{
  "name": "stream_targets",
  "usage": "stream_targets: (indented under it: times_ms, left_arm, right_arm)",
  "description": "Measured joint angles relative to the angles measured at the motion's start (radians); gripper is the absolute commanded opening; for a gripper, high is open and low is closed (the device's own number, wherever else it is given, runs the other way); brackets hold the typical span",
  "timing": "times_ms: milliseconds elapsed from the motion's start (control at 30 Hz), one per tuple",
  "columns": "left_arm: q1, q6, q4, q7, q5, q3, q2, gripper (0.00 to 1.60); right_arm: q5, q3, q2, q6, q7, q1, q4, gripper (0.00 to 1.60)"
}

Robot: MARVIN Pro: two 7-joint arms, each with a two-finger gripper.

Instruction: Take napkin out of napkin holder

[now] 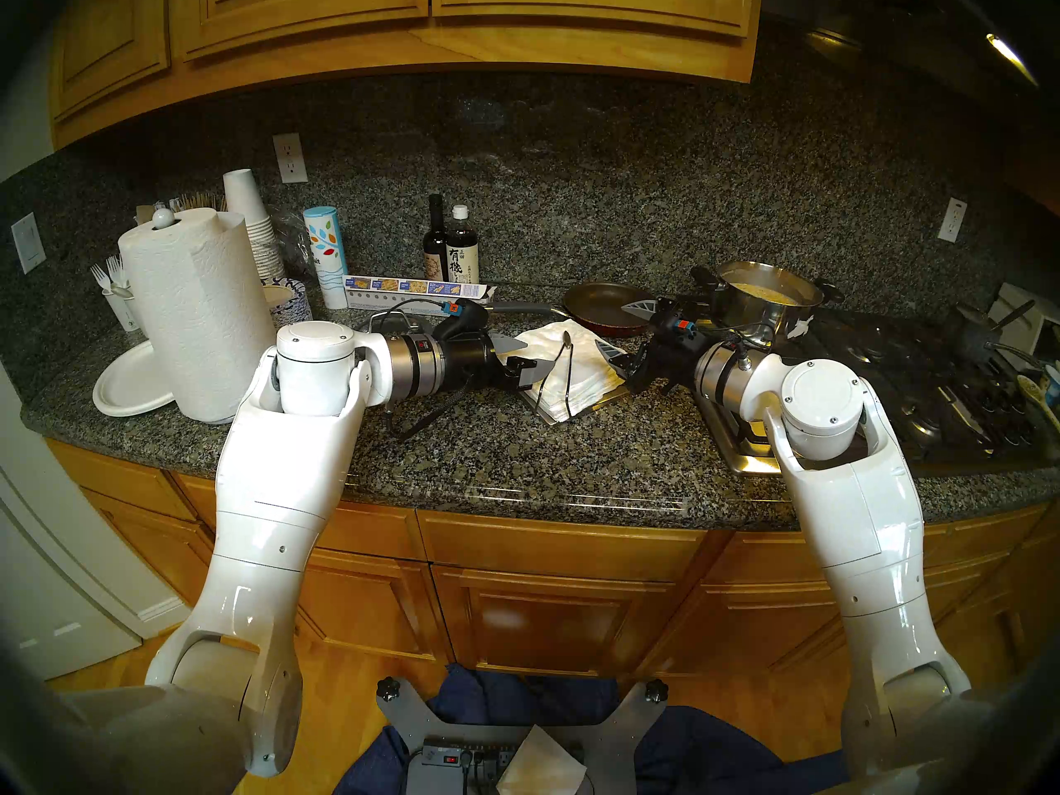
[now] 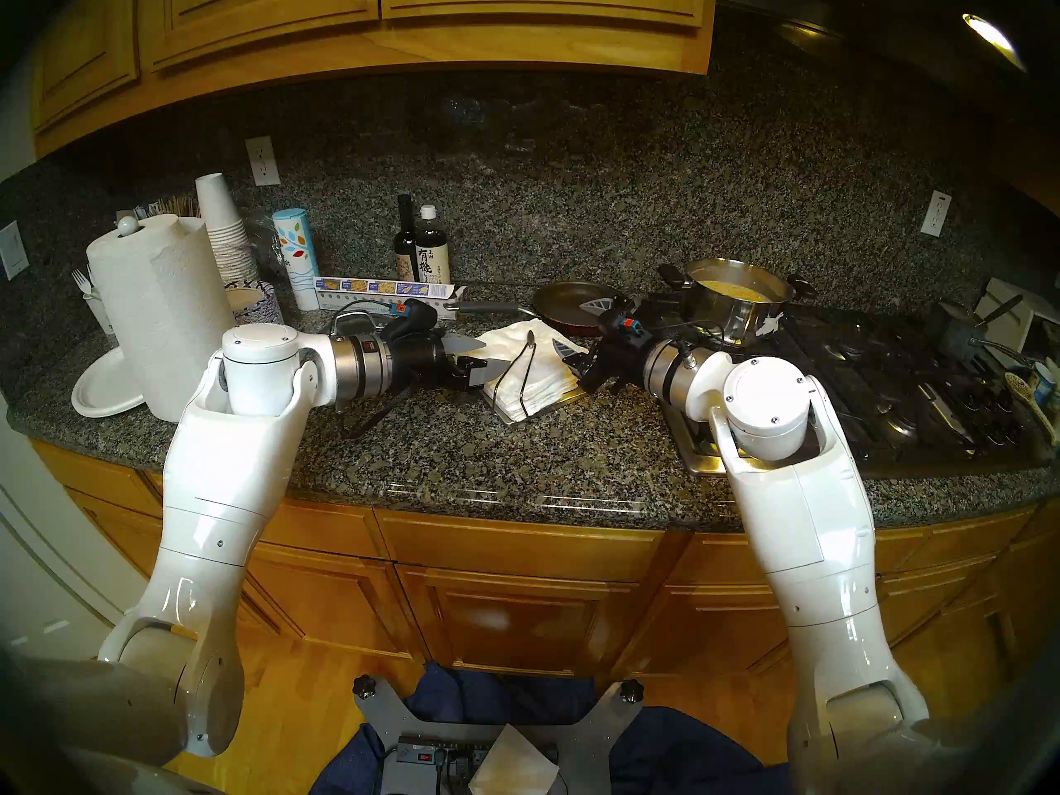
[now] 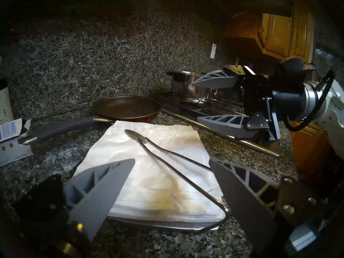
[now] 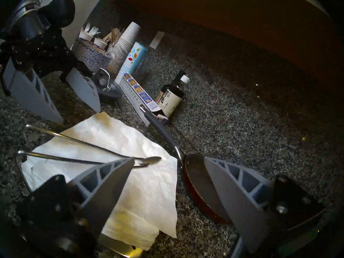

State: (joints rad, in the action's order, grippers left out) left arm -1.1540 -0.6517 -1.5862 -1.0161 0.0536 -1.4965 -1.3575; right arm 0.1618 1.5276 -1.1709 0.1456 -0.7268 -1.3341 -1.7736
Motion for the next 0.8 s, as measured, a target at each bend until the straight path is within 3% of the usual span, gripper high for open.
stream_targets:
  times_ms: [200,367,533,800]
  left_arm:
    - [0.030,-0.023,0.037,-0.025,-0.001,0.026,0.013,1.50]
    - [0.061,-0.053,0.063,-0.054,0.001,0.040,0.028,1.41]
    - [0.094,-0.084,0.079,-0.077,0.002,0.042,0.041,1.06]
    - [0.151,-0.124,0.114,-0.045,-0.001,0.080,0.055,1.06]
  right_arm:
    - [0.005,-0.001,0.003,0.001,-0.011,0.018,0.019,1.22]
    - [0.005,-0.003,0.003,0.000,-0.021,0.029,0.033,1.20]
    - [0.005,-0.010,0.003,-0.001,-0.028,0.038,0.047,1.20]
    - [0.005,-0.017,0.001,-0.005,-0.031,0.048,0.070,1.17]
